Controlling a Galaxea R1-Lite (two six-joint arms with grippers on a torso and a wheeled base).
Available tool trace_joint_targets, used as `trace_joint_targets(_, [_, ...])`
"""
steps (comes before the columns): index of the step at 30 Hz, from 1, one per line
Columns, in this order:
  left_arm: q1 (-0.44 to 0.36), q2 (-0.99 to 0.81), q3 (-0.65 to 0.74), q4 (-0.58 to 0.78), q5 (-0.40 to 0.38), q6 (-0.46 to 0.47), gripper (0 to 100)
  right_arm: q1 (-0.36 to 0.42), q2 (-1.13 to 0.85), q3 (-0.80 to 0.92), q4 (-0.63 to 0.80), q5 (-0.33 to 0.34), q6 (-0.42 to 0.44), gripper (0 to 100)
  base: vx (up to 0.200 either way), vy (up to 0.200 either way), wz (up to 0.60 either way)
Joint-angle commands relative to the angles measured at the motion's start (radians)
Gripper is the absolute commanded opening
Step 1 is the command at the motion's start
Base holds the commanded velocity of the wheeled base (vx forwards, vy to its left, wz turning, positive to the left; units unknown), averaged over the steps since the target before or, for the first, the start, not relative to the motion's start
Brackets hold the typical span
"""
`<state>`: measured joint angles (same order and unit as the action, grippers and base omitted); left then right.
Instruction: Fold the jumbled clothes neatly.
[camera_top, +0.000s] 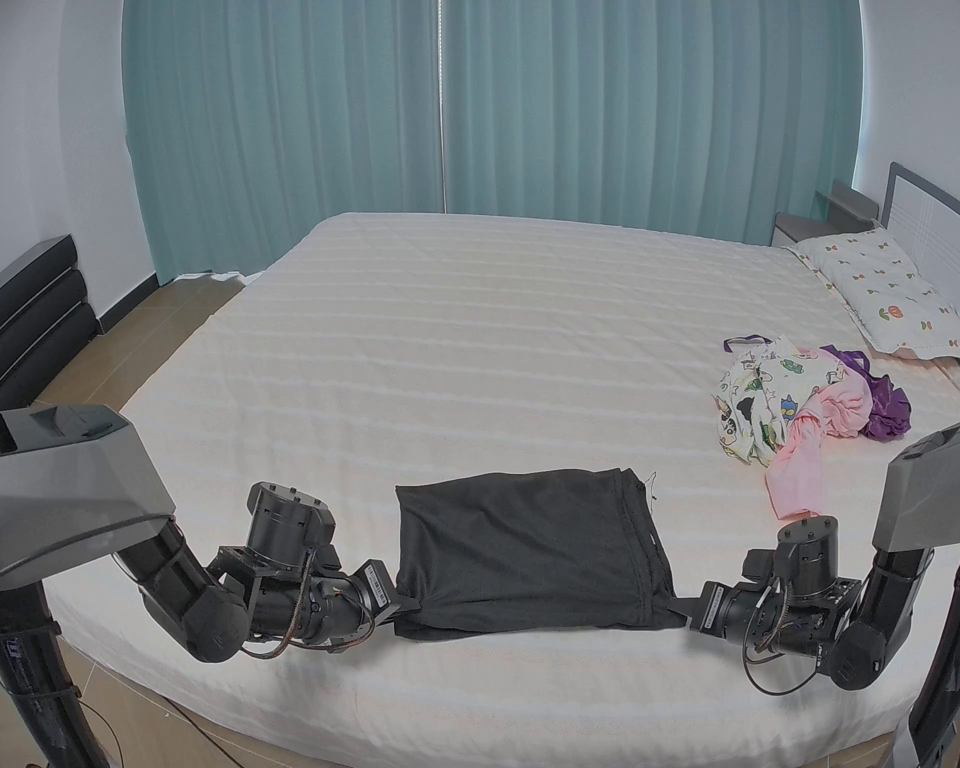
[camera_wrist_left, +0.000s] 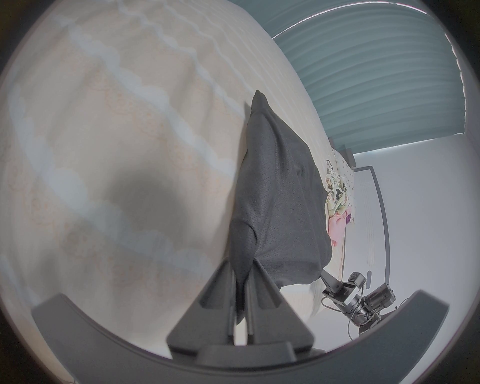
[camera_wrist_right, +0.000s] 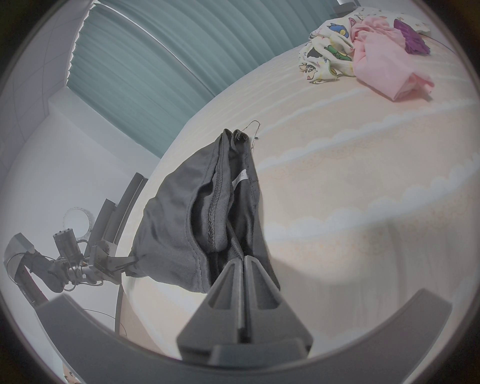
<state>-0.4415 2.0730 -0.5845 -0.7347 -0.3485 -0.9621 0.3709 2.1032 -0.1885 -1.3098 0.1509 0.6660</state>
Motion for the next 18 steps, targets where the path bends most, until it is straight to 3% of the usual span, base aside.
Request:
trace_joint_targets(1, [0.012, -0.073, 0.049, 0.018, 0.0, -0.003, 0, 0.008, -0.074, 0.047, 0.003, 0.001, 0.014, 0, 0.0, 0.0, 0.0])
trace_joint_targets(9, [0.01, -0.1, 0.063, 0.078, -0.001, -0.001, 0, 0.011, -0.068, 0.072, 0.001, 0.004, 0.015, 0, 0.0, 0.0, 0.0])
trace_joint_targets(10, [0.009, -0.099, 0.063, 0.078, -0.001, -0.003, 0, 0.014, -0.066, 0.075, 0.003, 0.006, 0.015, 100, 0.0, 0.0, 0.0])
trace_joint_targets(15, [0.0, -0.096, 0.064, 0.083, -0.001, -0.004, 0, 0.033, -0.08, 0.098, -0.003, 0.016, 0.029, 100, 0.0, 0.0, 0.0])
trace_joint_targets(16, [0.0, -0.096, 0.063, 0.081, -0.001, -0.004, 100, 0.031, -0.086, 0.098, -0.005, 0.016, 0.038, 100, 0.0, 0.0, 0.0])
trace_joint_targets(18, [0.001, -0.099, 0.061, 0.08, -0.001, -0.007, 100, 0.025, -0.103, 0.098, -0.005, 0.016, 0.061, 100, 0.0, 0.0, 0.0])
